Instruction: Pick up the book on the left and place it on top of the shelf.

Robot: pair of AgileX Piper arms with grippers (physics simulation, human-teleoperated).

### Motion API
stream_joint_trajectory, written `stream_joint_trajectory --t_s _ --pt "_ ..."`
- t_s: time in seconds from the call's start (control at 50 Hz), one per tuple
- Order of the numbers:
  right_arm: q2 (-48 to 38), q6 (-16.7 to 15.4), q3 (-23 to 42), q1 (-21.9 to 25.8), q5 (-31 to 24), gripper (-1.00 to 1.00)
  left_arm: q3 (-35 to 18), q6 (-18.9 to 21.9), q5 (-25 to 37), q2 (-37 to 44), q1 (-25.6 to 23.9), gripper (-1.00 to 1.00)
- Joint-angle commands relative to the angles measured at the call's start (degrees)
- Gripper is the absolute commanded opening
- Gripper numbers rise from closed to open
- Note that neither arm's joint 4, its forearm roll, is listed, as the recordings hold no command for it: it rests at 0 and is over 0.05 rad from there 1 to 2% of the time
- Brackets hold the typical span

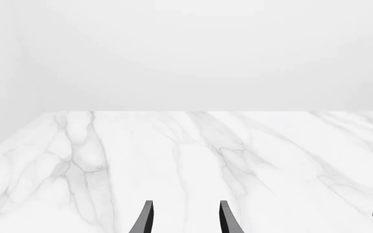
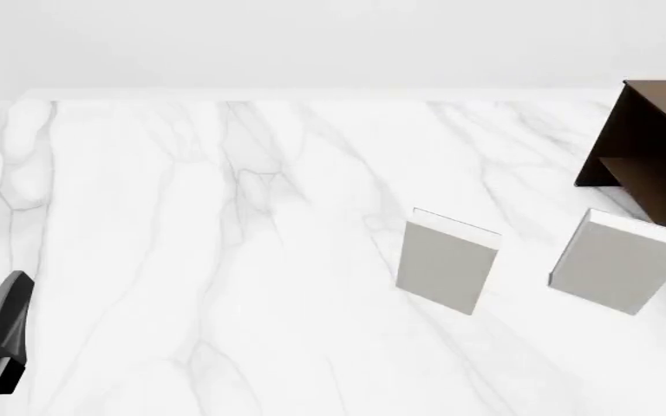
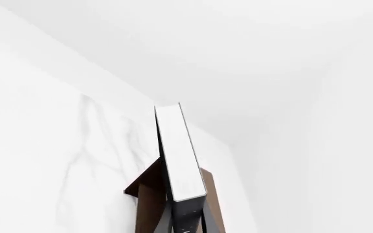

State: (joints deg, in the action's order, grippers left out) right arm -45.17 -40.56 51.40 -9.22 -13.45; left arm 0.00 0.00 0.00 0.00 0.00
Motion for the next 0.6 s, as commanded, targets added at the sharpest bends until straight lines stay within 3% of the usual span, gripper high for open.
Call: stream_joint_trajectory --t_s 0.02,0.6 --pt "-0.17 0.50 0.95 -2.64 0.51 -1.00 0.00 0.00 0.00 0.00 0.00 1.00" --pt "-0.34 -2.49 1.47 -9.65 0.05 -1.00 0.00 0.00 0.00 0.00 0.00 1.00"
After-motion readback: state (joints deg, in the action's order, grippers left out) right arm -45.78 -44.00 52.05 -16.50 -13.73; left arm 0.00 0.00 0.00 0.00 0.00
